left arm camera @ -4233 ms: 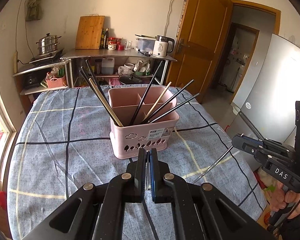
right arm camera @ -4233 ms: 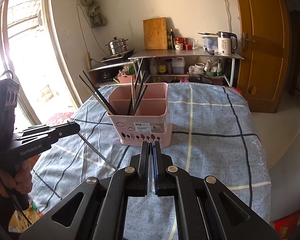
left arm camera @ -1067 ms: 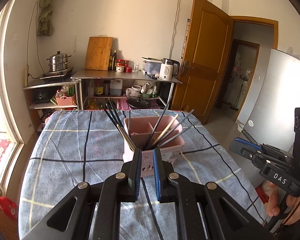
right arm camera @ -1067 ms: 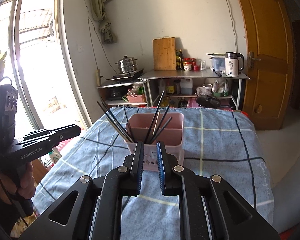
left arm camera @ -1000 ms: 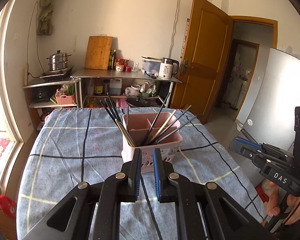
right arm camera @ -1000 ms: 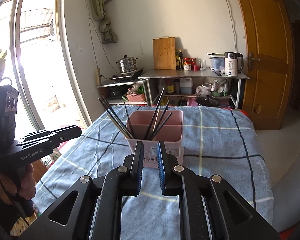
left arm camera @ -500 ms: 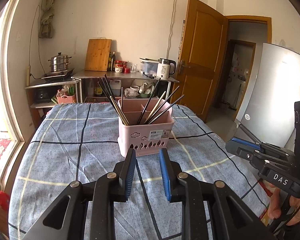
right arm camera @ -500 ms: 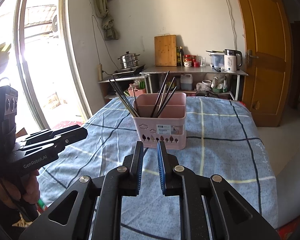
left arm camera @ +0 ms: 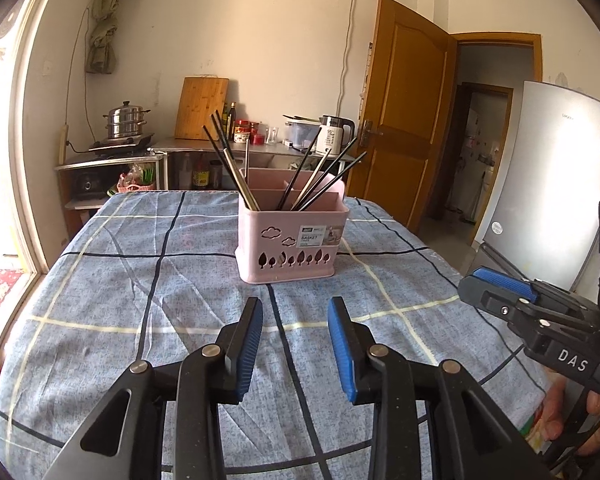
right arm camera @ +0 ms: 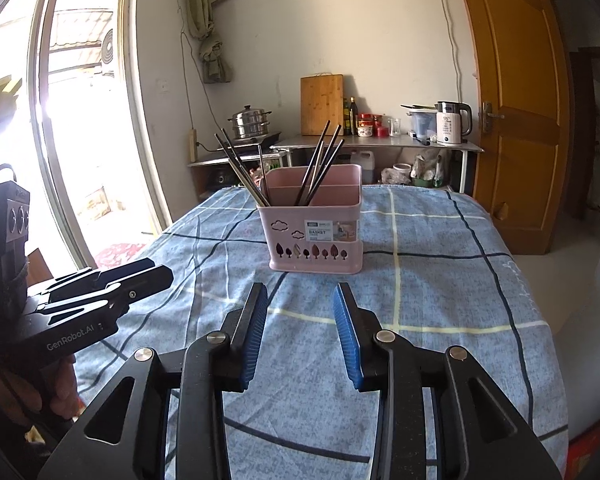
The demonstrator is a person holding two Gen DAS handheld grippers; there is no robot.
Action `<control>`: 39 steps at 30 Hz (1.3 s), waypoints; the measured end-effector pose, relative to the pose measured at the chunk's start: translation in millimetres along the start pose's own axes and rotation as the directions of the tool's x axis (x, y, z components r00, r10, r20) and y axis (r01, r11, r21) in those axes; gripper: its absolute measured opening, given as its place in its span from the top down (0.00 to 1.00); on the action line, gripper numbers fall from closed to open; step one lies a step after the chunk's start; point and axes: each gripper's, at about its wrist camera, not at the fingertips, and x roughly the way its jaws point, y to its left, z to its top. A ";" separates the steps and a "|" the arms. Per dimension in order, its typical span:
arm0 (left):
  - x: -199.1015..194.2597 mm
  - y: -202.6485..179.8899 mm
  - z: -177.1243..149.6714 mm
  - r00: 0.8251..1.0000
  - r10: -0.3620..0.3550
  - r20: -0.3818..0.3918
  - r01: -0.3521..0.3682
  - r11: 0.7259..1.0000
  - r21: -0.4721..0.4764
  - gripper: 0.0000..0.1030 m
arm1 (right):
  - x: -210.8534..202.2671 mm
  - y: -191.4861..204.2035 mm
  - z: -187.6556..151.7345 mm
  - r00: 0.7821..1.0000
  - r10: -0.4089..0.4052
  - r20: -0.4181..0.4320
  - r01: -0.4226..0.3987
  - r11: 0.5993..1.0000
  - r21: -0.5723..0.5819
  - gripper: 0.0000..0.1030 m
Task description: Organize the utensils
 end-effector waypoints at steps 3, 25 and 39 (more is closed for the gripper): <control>3.4 1.9 -4.4 1.000 0.016 -0.004 -0.016 1.000 -0.001 0.68 | 0.7 1.8 -4.9 1.000 -0.005 -0.003 0.005 1.000 -0.004 0.66; 8.2 4.4 -9.8 1.000 0.009 -0.030 -0.009 1.000 -0.005 0.68 | 1.1 4.6 -7.6 1.000 -0.028 -0.014 0.028 1.000 -0.011 0.66; 7.8 2.8 -10.7 0.999 0.010 -0.035 -0.010 1.000 -0.001 0.68 | 2.5 5.0 -7.4 0.999 -0.029 -0.013 0.029 1.000 -0.010 0.66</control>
